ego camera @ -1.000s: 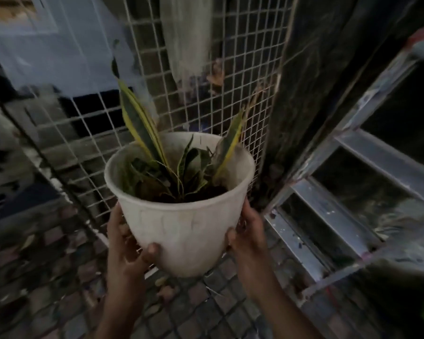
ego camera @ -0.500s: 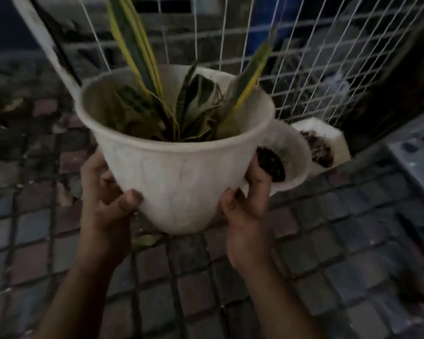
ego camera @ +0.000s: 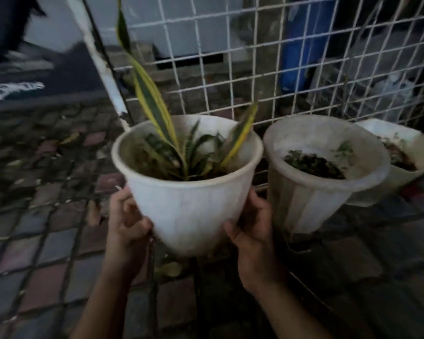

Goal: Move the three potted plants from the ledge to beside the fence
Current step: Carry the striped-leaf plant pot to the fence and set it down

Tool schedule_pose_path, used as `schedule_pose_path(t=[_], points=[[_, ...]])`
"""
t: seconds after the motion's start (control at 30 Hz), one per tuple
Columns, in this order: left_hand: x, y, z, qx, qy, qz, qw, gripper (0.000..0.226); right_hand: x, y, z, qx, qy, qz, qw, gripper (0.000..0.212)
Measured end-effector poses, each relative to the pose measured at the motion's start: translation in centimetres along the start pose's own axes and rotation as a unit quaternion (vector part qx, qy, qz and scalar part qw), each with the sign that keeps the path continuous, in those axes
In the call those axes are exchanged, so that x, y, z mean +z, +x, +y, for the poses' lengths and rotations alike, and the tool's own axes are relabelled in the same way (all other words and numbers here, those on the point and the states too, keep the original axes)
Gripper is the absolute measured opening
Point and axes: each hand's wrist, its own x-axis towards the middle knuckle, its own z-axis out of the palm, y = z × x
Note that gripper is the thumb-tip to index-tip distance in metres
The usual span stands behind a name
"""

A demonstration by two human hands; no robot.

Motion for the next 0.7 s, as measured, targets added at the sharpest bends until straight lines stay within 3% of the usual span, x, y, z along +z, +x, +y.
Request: schedule_pose_path(t=[0.17,0.43,0.7], points=[[1.4,0.6,1.5,-0.016,-0.013,0.000,1.000,0.074,-1.5,2.0,-0.4,-0.014,-0.037,0.022,0.999,0.079],[0.1,-2.3,-0.2,-0.052,-0.024,0.010,0.998,0.061,-3.0,0.7,0.6,0.018,-0.063,-0.014,0.998,0.071],[-2.0,-2.6,0.3,-0.063,0.037,0.003,0.997,0.071,-3.0,-0.1,3.3,0.063,-0.081,-0.008,0.995,0.070]])
